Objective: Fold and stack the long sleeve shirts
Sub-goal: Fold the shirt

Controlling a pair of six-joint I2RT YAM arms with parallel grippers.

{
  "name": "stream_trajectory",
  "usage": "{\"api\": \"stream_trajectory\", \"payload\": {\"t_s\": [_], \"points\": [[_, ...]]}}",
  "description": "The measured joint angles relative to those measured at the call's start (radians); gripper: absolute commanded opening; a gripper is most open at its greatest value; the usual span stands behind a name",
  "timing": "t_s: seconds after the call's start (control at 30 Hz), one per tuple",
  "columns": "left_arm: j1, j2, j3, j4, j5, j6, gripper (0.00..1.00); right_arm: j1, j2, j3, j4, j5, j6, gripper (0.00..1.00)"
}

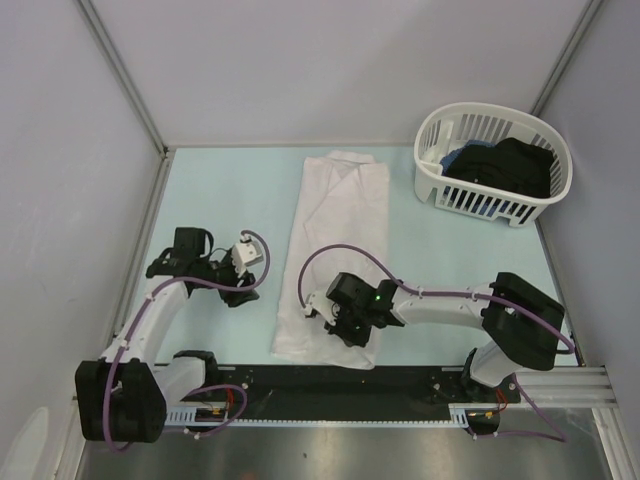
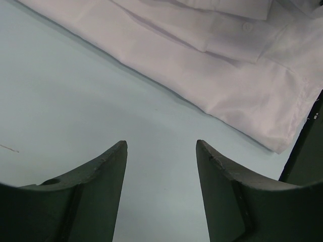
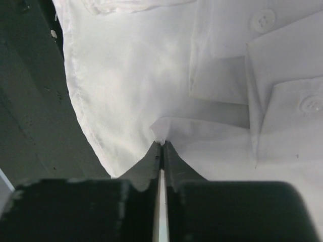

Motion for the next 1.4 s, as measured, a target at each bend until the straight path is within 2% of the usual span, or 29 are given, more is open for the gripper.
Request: {"api": "stream_trajectory", "payload": {"t_s": [0.27, 0.53, 0.6, 0.63, 0.7, 0.8, 0.87, 0.93, 1.0, 1.1, 1.27, 1.4], "points": [[0.005, -0.026, -0.011, -0.040, 0.010, 0.059, 0.62, 0.030, -0.048, -0.010, 0.011, -0.074, -0.060, 0.00], [-0.007, -0.018, -0.026, -0.145, 0.005, 0.209, 0.61, 0.064, -0.107, -0.051, 0.041, -0.150, -0.194, 0.09], [-0.024, -0.018, -0.034, -0.162, 0.000, 0.247, 0.62, 0.064, -0.107, -0.056, 0.040, -0.156, -0.228, 0.16], [-0.034, -0.018, -0.038, -0.170, -0.005, 0.265, 0.61, 0.064, -0.105, -0.057, 0.040, -0.161, -0.248, 0.38], [-0.054, -0.015, -0.039, -0.187, -0.014, 0.296, 0.62, 0.064, -0.098, -0.056, 0.037, -0.167, -0.266, 0.60], [-0.068, -0.005, -0.039, -0.198, -0.016, 0.329, 0.63, 0.036, -0.099, -0.043, 0.000, -0.194, -0.279, 0.68], [-0.078, 0.006, -0.038, -0.201, -0.008, 0.341, 0.64, -0.039, -0.130, -0.024, -0.021, -0.232, -0.261, 0.68], [-0.117, 0.014, -0.034, -0.191, -0.001, 0.338, 0.64, -0.161, -0.201, -0.011, -0.025, -0.268, -0.233, 0.64], [-0.198, 0.009, -0.035, -0.139, -0.004, 0.299, 0.66, -0.311, -0.299, 0.000, -0.018, -0.291, -0.188, 0.58], [-0.344, 0.000, -0.040, 0.018, -0.015, 0.193, 0.68, -0.467, -0.396, 0.011, -0.009, -0.305, -0.123, 0.54], [-0.594, 0.045, -0.055, 0.313, -0.090, 0.022, 0.68, -0.602, -0.344, 0.006, -0.018, -0.327, 0.021, 0.44], [-0.710, 0.142, -0.053, 0.457, -0.139, -0.039, 0.68, -0.652, -0.269, -0.003, -0.021, -0.333, 0.129, 0.42]]}}
